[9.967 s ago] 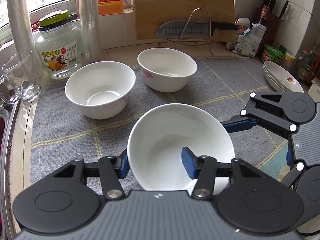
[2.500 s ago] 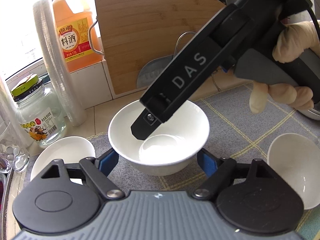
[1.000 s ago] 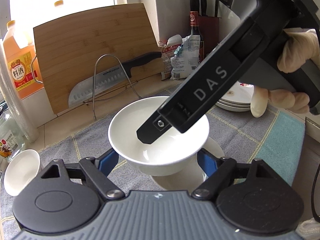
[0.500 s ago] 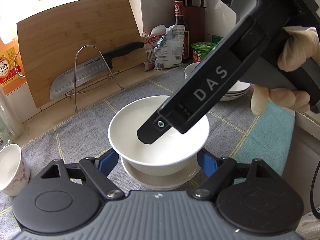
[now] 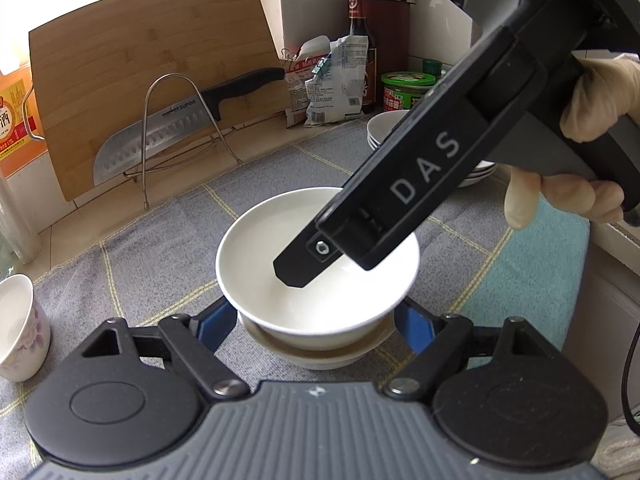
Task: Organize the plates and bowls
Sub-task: 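Lower the held bowl into the other white bowl and open the right tool, then move the right tool to the white bowl beside the glass jar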
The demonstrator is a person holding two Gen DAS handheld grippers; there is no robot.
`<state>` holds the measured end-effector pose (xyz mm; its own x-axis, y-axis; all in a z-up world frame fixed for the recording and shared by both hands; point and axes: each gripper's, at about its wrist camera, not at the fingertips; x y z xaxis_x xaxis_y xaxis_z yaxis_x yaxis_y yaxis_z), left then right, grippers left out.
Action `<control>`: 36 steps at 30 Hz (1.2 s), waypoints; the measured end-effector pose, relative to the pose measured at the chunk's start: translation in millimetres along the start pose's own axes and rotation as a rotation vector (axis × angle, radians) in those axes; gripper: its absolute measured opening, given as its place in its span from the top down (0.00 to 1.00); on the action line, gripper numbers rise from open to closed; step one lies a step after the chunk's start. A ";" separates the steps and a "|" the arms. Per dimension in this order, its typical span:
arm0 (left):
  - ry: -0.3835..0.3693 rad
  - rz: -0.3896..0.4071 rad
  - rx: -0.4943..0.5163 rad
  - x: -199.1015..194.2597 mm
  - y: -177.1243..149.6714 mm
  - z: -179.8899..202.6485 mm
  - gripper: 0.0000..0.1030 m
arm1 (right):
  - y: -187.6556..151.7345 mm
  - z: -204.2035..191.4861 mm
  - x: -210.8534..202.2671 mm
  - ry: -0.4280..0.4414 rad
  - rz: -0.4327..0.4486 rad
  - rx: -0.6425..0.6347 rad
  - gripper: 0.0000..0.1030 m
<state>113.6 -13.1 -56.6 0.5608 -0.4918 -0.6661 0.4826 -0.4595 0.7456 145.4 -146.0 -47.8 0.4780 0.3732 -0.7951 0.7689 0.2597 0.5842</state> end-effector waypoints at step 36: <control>0.037 0.052 -0.015 -32.7 -18.7 -22.4 0.06 | -2.7 -24.2 -6.5 -0.080 0.092 -0.036 0.00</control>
<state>101.4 28.1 -48.3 0.6096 -0.4874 -0.6252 0.4620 -0.4224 0.7798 130.0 -127.5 -40.3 0.5794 0.3252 -0.7473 0.7051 0.2598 0.6598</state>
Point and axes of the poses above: each gripper's, at about its wrist camera, not at the fingertips, and x roughly the way its jaws point, z to its right, y to its top, and after that the axes turned 2 degrees about -x, right-handed
